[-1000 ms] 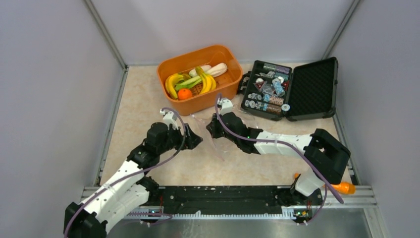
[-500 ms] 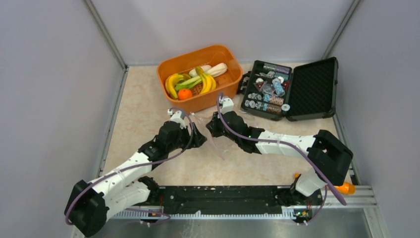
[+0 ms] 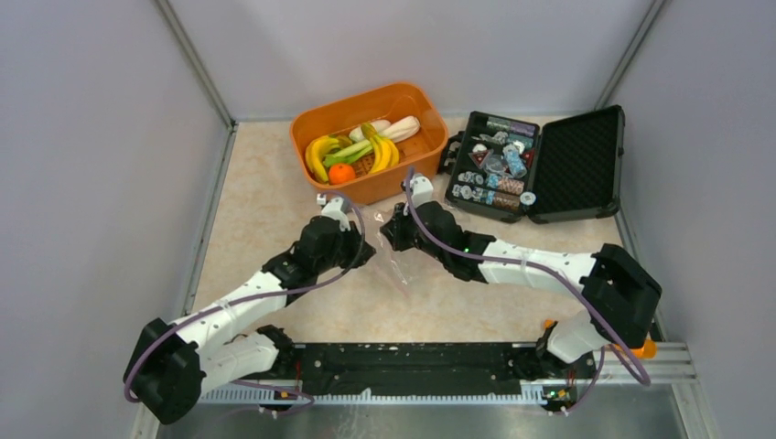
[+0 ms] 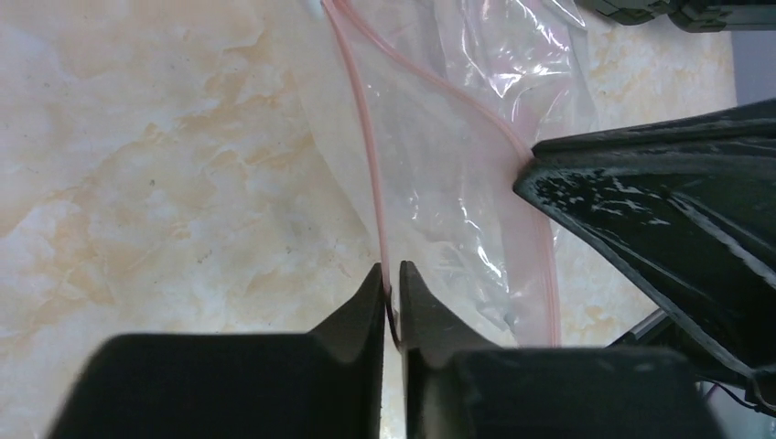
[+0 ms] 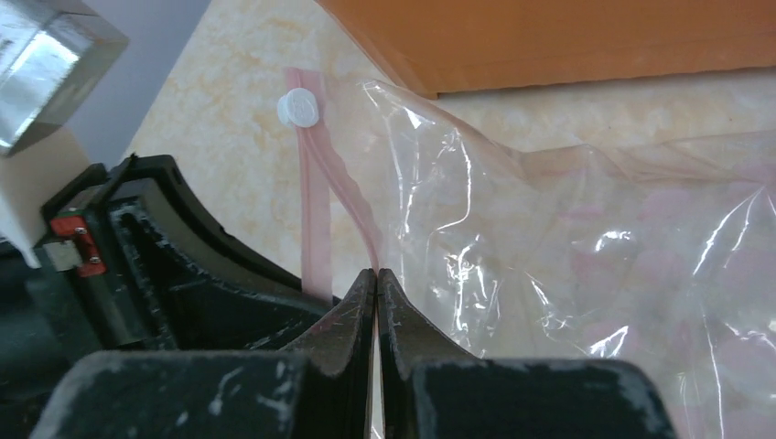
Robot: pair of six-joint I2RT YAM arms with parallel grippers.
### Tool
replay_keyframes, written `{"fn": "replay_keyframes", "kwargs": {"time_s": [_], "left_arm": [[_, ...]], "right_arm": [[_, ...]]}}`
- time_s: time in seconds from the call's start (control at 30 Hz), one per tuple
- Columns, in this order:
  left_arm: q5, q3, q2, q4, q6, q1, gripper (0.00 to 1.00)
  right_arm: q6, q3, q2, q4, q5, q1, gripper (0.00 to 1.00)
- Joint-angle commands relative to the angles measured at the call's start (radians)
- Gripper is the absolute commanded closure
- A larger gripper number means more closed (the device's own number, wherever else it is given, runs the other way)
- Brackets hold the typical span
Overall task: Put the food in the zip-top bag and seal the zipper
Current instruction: Open the zipper of the food storage bag at the center of the board.
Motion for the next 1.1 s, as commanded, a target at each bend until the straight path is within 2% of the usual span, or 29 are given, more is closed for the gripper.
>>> {"fn": "replay_keyframes", "kwargs": {"time_s": [0.0, 0.1, 0.17, 0.2, 0.5, 0.8, 1.07], "left_arm": [[-0.013, 0.052, -0.014, 0.041, 0.035, -0.004, 0.99], [0.009, 0.074, -0.054, 0.040, 0.062, -0.004, 1.00], [0.007, 0.094, -0.084, 0.029, 0.081, -0.004, 1.00], [0.001, 0.105, -0.099, 0.020, 0.091, -0.004, 1.00], [0.005, 0.185, -0.118, -0.061, 0.120, -0.005, 1.00], [-0.005, 0.212, -0.128, -0.091, 0.106, -0.007, 1.00], [0.053, 0.244, -0.110, -0.065, 0.115, -0.018, 1.00]], "right_arm": [[-0.033, 0.054, -0.080, -0.006, -0.041, -0.007, 1.00], [-0.045, 0.072, -0.094, -0.067, -0.076, -0.007, 0.96], [-0.048, 0.070, -0.111, -0.084, -0.100, -0.004, 0.79], [-0.046, 0.069, -0.118, -0.095, -0.102, -0.001, 0.74], [-0.081, 0.111, -0.160, -0.176, -0.006, 0.097, 0.50], [-0.092, 0.093, -0.256, -0.145, 0.114, 0.158, 0.42], [-0.092, 0.146, -0.204, -0.179, 0.213, 0.167, 0.38]]}}
